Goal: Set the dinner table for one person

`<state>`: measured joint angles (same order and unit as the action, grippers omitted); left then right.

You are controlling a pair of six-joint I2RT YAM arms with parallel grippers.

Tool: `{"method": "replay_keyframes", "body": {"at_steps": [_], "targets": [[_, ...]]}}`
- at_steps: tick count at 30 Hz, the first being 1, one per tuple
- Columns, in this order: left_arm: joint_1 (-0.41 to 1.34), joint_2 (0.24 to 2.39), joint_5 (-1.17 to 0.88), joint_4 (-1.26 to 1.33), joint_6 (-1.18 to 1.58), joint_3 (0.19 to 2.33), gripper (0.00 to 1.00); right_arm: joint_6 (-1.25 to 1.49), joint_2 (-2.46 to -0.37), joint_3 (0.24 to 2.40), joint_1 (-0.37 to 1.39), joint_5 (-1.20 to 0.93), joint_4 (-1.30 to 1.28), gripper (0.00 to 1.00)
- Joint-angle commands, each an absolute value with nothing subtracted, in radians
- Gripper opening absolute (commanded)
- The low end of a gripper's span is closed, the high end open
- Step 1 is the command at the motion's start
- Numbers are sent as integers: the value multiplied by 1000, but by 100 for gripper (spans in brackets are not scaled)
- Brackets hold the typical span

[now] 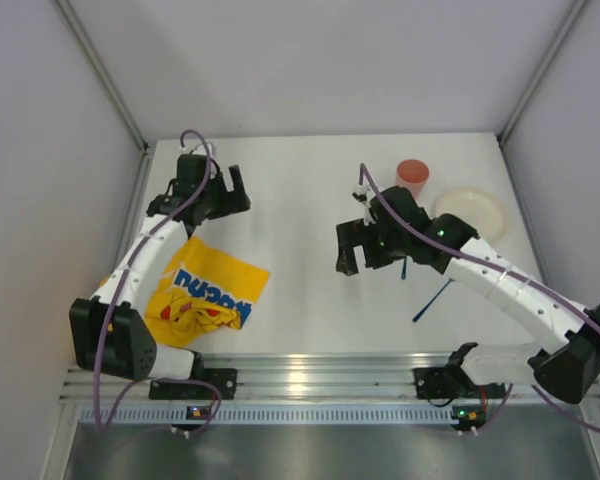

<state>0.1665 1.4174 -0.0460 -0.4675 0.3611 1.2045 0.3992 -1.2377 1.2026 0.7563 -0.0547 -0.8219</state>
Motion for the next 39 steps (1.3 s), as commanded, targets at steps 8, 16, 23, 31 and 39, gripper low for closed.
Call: {"method": "replay_keyframes", "body": {"at_steps": [8,16,23,31,39], "targets": [[67,1115,-40,-647,603,959,94,385,-1379,1305,759,-227,-670,100],[69,953,144,-787,629,867,94,393,-1742,1555,759,-411,-663,100],[69,830,152,-845,644,888,93,403,-2034,1745,778,-489,-652,100],[69,764,156,-946,644,922,91,434,-2224,1853,817,-515,-608,100],[69,690,170,-1017,638,916,90,491,-2318,1853,905,-534,-523,100]]}}
